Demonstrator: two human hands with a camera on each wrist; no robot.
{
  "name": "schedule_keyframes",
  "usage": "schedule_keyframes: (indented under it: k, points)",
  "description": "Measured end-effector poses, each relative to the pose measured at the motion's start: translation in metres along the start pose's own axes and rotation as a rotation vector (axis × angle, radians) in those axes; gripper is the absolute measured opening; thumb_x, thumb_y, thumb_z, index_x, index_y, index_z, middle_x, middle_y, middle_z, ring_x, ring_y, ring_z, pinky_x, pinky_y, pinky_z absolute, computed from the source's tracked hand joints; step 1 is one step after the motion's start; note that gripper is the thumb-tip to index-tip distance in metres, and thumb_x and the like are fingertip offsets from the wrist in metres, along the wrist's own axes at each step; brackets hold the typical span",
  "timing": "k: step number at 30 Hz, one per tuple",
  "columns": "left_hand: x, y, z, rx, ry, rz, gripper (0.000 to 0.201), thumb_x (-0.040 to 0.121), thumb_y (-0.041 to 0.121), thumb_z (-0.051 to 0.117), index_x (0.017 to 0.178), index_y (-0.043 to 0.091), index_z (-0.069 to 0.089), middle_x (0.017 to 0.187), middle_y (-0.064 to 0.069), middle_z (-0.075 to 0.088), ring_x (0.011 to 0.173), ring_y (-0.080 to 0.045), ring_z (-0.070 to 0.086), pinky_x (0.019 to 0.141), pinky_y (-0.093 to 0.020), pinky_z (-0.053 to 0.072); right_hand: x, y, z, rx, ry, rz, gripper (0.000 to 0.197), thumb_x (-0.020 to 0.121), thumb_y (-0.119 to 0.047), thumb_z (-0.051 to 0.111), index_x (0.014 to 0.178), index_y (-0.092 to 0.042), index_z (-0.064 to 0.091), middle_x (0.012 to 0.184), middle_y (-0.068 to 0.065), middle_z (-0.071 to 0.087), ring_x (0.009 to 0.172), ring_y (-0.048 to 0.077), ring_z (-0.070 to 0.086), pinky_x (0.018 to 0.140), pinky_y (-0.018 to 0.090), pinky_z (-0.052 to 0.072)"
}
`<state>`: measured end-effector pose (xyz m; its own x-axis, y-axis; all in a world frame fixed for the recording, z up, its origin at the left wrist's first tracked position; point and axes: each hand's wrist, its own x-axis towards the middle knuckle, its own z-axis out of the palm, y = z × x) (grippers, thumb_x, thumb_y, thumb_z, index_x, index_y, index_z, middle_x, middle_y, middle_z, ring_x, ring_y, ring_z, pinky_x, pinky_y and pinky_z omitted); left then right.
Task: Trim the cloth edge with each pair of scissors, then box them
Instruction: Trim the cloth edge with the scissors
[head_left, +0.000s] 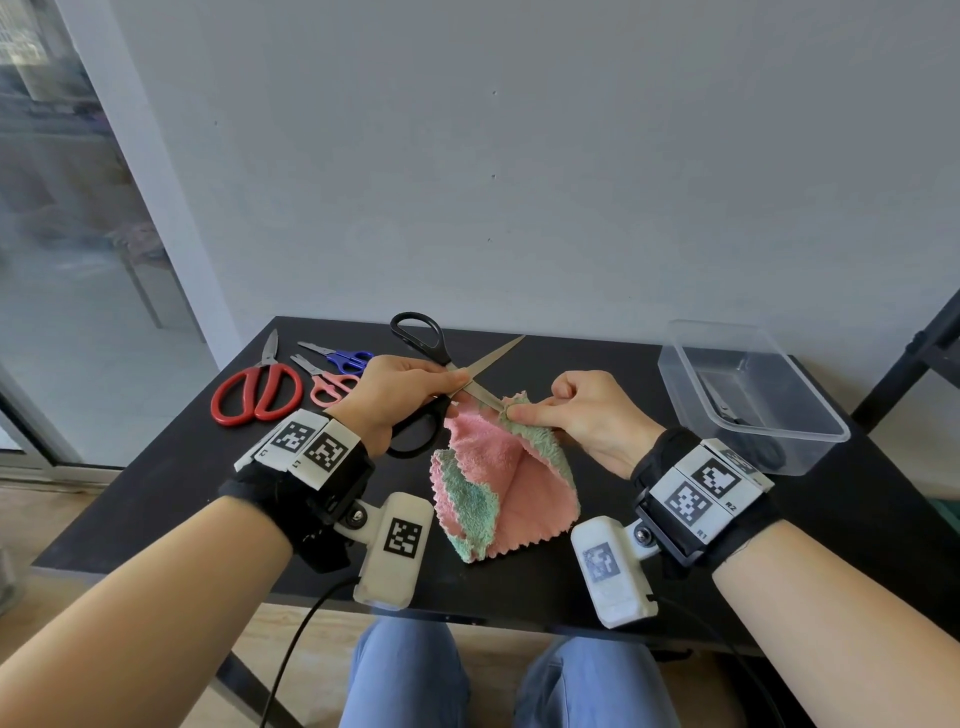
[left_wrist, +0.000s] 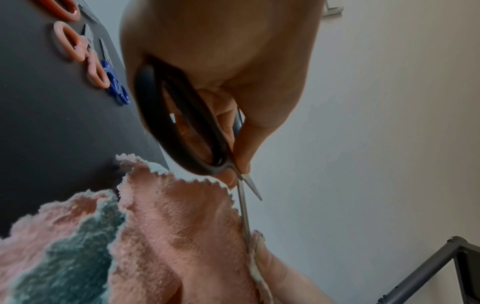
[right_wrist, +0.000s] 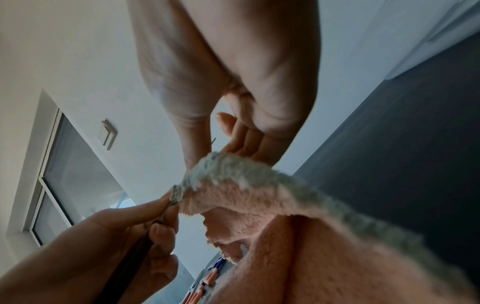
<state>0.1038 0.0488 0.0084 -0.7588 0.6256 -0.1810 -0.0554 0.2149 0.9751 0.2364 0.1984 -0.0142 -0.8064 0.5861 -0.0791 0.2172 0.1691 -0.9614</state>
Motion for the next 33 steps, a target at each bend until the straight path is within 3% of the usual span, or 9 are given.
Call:
schedule_keyframes:
  k: [3,9,13,16,19,21,23,25,33]
  points:
    - [-0.001,0.000,0.000,0.008,-0.010,0.002,0.014,0.081,0.016,0.074,0.082,0.002,0.075,0.072,-0.004,0.073,0.049,-0.007,0.063,0.052,-0.012,0.050,-0.001,0.002,-0.002,-0.003,-0.016,0.012,0.056,0.068,-0.007,0.085,0.063,-0.019,0.030,0.078,0.018,0.054,0.098,0.039,0.068,0.096,0.048,0.044]
    - [-0.004,-0.002,-0.001,0.026,-0.012,0.012,0.016,0.082,0.018,0.073,0.085,0.003,0.075,0.081,-0.007,0.075,0.052,-0.005,0.063,0.054,-0.010,0.050,-0.006,0.003,-0.011,0.033,-0.022,0.035,0.050,0.068,-0.007,0.085,0.067,-0.017,0.035,0.075,0.017,0.065,0.099,0.035,0.069,0.086,0.036,0.043]
    - [-0.005,0.000,-0.002,0.006,-0.007,0.013,0.015,0.083,0.017,0.073,0.086,0.002,0.074,0.079,-0.007,0.075,0.051,-0.005,0.062,0.053,-0.011,0.049,-0.007,0.001,-0.012,0.081,0.047,0.040,0.056,0.046,-0.026,0.092,0.069,-0.017,0.042,0.080,0.019,0.066,0.101,0.042,0.067,0.097,0.051,0.048]
    - [-0.005,0.001,0.000,0.004,-0.025,-0.003,0.014,0.082,0.016,0.073,0.086,0.002,0.074,0.084,-0.010,0.075,0.060,-0.014,0.064,0.062,-0.017,0.055,-0.002,-0.003,-0.006,0.112,0.101,0.006,0.057,0.041,-0.029,0.092,0.064,-0.018,0.042,0.083,0.020,0.062,0.098,0.043,0.067,0.092,0.057,0.048]
    - [-0.007,0.001,0.001,0.013,-0.039,-0.008,0.019,0.081,0.016,0.074,0.091,0.000,0.073,0.085,-0.012,0.075,0.063,-0.017,0.066,0.066,-0.019,0.058,0.002,-0.007,0.003,0.098,0.138,-0.019,0.057,0.037,-0.035,0.091,0.061,-0.020,0.042,0.080,0.017,0.057,0.098,0.047,0.065,0.085,0.055,0.051]
    - [-0.009,0.001,0.003,0.025,-0.048,-0.004,0.020,0.081,0.017,0.074,0.092,0.001,0.074,0.084,-0.010,0.075,0.063,-0.016,0.067,0.065,-0.019,0.058,0.003,-0.009,0.011,0.090,0.161,-0.038,0.053,0.051,-0.026,0.093,0.061,-0.019,0.041,0.073,0.012,0.054,0.084,0.040,0.069,0.074,0.045,0.052]
    - [-0.011,0.001,0.005,0.030,-0.043,0.003,0.019,0.080,0.019,0.075,0.091,0.003,0.073,0.083,-0.009,0.075,0.057,-0.012,0.067,0.058,-0.015,0.056,0.005,-0.009,0.017,0.079,0.176,-0.055,0.051,0.062,-0.020,0.090,0.060,-0.018,0.040,0.066,0.005,0.049,0.068,0.022,0.059,0.063,0.033,0.047]
    - [-0.011,0.001,0.006,0.021,-0.025,0.002,0.018,0.080,0.018,0.075,0.089,0.003,0.073,0.079,-0.007,0.074,0.052,-0.010,0.066,0.054,-0.013,0.053,0.003,-0.010,0.023,0.074,0.170,-0.063,0.051,0.063,-0.021,0.090,0.060,-0.018,0.039,0.061,-0.001,0.046,0.060,0.015,0.049,0.056,0.025,0.043]
    - [-0.009,-0.002,0.005,0.046,0.030,0.017,0.014,0.079,0.017,0.076,0.083,0.003,0.074,0.067,-0.004,0.069,0.045,-0.007,0.063,0.053,-0.014,0.054,0.003,-0.008,0.039,0.041,0.200,-0.094,0.060,0.053,-0.019,0.094,0.060,-0.020,0.034,0.074,0.012,0.057,0.069,0.018,0.053,0.064,0.035,0.044]
